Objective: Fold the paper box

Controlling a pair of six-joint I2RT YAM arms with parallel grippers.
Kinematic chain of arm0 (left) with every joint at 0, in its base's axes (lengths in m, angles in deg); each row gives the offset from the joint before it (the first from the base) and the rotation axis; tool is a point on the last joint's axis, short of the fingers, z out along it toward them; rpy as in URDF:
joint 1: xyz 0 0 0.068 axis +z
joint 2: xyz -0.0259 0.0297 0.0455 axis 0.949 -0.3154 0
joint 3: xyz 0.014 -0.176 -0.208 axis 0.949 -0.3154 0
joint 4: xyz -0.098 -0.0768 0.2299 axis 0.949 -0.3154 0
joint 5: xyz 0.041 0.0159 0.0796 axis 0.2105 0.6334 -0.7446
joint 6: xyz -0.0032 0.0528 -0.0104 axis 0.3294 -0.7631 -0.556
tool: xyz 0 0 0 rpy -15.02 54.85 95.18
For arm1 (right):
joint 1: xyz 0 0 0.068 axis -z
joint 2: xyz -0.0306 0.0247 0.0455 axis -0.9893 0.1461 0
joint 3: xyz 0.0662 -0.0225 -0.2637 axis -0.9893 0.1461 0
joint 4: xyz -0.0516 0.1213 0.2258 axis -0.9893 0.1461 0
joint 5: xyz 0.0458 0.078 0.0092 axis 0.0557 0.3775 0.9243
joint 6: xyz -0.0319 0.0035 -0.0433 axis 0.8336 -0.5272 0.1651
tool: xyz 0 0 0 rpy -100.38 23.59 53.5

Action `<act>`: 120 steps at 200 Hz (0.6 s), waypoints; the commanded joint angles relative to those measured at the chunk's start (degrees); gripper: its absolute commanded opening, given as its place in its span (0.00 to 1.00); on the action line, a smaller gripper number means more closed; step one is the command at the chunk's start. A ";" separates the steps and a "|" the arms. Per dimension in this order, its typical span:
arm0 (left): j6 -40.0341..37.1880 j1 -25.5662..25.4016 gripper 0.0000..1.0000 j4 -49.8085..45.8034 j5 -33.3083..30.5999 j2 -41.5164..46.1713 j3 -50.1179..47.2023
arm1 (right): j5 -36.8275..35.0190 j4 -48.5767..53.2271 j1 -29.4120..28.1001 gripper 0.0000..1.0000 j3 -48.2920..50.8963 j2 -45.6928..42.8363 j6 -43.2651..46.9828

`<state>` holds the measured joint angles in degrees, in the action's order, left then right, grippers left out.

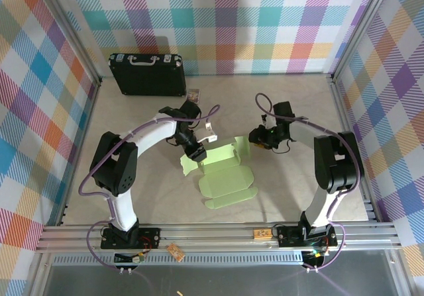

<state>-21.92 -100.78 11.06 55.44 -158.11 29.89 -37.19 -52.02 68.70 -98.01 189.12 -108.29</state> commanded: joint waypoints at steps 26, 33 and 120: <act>0.34 -0.79 0.36 2.53 -3.35 1.79 -2.84 | 2.97 0.59 -2.25 0.33 3.32 -3.07 2.22; 0.43 -0.88 0.36 2.67 -3.64 1.89 -2.90 | 2.84 0.72 -2.45 0.33 3.72 -3.37 2.33; 0.41 -1.93 0.35 5.14 -5.50 3.85 -4.48 | 0.82 -1.63 -5.48 0.37 4.79 -4.46 8.18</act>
<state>-21.04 -101.96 14.88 52.55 -155.68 27.00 -35.40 -52.92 63.69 -93.62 186.56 -103.28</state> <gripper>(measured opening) 0.369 0.351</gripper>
